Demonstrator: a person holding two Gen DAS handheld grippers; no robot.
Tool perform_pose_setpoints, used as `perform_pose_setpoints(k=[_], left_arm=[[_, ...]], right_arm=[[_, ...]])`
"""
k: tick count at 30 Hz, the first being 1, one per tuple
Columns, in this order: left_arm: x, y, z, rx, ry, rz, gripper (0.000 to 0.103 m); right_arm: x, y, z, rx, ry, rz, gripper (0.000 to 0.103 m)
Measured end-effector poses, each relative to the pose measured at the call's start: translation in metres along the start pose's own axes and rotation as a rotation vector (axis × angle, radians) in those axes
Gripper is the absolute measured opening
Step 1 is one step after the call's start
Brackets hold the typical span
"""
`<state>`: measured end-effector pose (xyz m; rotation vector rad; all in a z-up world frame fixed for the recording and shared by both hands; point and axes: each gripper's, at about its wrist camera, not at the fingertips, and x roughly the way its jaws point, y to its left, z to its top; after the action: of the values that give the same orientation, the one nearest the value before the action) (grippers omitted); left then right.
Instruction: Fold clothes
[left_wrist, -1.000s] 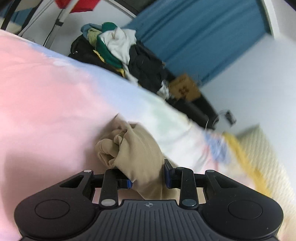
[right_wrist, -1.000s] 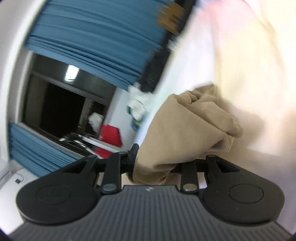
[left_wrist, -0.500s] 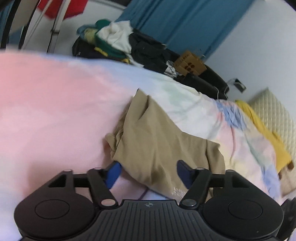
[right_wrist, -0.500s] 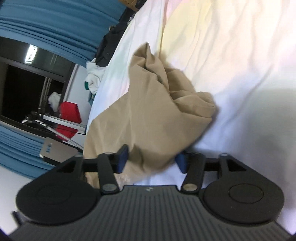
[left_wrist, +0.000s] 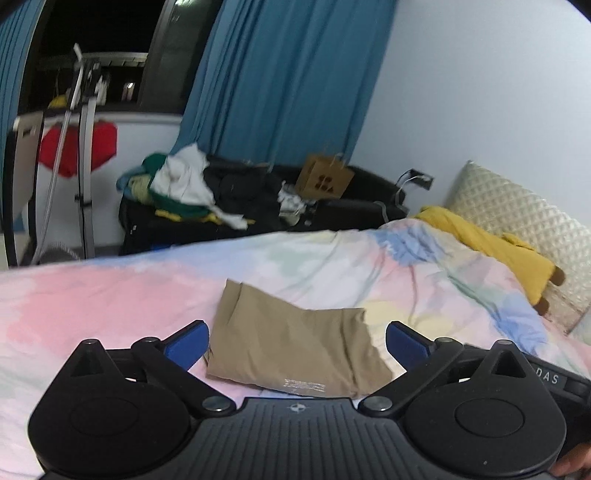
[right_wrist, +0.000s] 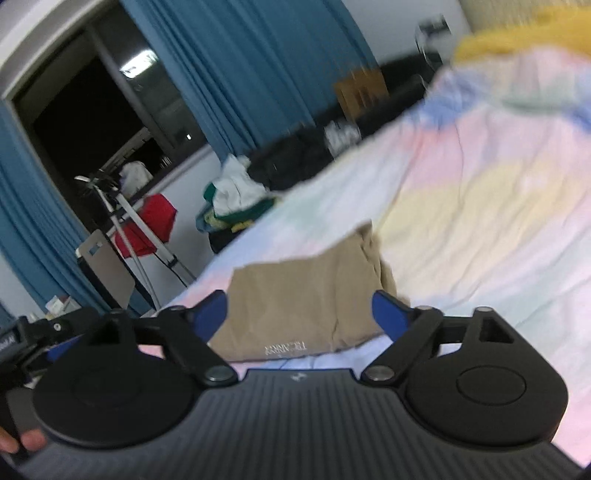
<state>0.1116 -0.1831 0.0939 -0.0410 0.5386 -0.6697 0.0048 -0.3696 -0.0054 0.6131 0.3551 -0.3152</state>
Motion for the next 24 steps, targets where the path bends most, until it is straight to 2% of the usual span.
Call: perform_pose_setpoints(k=[6,9,15,24], left_arm=[[-0.061,-0.012,-0.013,-0.028,-0.057,0.004,0.103],[-0.081,-0.015,-0.027,-0.027,-0.071,0.026,0.103],[-0.096,-0.018,-0.057,0.025,-0.082,0.106,0.103],[-0.090,-0.027,-0.083,0.122,-0.092,0.147,0.103]], right_arm=[[-0.049,0.028,-0.005,-0.154,-0.052,-0.020,0.089],[-0.058,0.036,-0.014,-0.203,-0.054,-0.016,0.089],[-0.063,0.049,-0.038,-0.273,-0.061,-0.012,0.089],[-0.044,0.049,-0.063,-0.304,-0.068,-0.048,0.089]])
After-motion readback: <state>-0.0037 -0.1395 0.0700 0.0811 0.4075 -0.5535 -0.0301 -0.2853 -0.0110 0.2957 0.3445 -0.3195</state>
